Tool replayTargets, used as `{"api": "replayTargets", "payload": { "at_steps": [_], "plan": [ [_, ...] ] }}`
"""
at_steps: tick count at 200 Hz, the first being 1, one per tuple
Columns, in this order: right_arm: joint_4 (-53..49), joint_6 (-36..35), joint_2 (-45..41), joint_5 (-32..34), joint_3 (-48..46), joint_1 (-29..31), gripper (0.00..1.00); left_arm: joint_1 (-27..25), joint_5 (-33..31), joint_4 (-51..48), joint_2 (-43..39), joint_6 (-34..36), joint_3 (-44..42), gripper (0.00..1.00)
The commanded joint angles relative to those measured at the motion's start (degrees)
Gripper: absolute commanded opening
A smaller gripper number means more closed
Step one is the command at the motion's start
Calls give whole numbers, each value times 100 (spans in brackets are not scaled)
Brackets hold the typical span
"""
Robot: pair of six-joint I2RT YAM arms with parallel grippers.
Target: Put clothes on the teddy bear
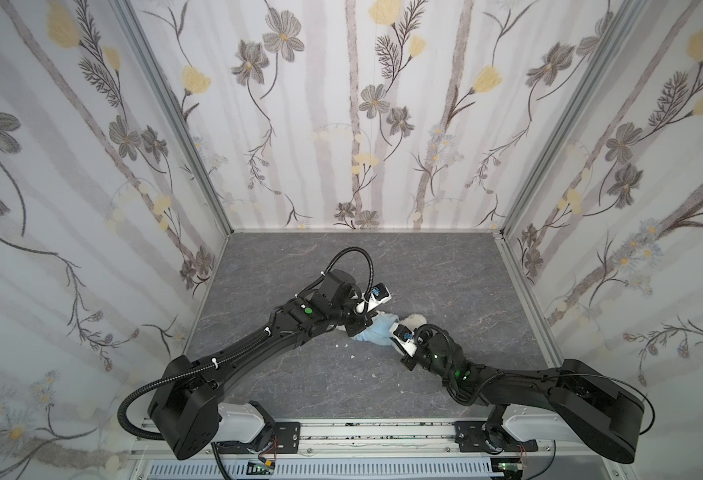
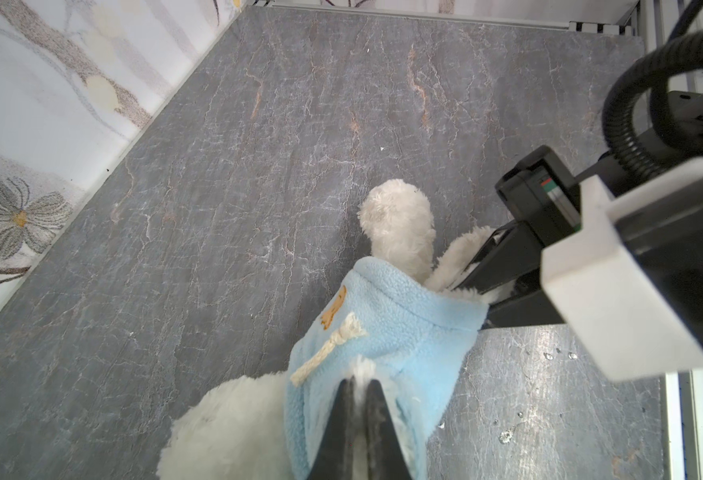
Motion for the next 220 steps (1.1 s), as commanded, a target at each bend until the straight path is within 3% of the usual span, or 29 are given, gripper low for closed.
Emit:
{"api": "replayTargets", "payload": {
  "at_steps": [1,23,47,52,67,92,147,165,191,220],
  "plan": [
    [270,60,-82,311,-37,-16,3,34,248,60,-131,-362,28,0],
    [218,181,-500,331,-115,-29,37,42,206,252,-198,-927,-103,0],
    [68,323,-1116,24,-19,-21,58,1,227,569,-239,-1579,-288,0],
    [8,348,-1193,-60,45,-20,72,-11,234,653,-255,-1684,-337,0],
    [-104,423,-1318,-261,247,35,80,-45,212,862,-325,-1934,-456,0],
    [108,456,-1119,-432,477,171,81,-60,252,1051,-365,-2285,-531,0],
    [1445,1121,69,-630,642,257,69,-154,351,1383,-440,-2827,-651,0],
    [1918,1305,470,-507,720,261,61,-227,426,1457,-440,-2890,-670,0],
    [2443,1393,874,-128,619,263,42,-274,611,1548,-442,-2927,-710,0],
    [2929,1423,1499,27,206,261,36,-210,837,1990,-609,-3232,-788,0]
  ]
}}
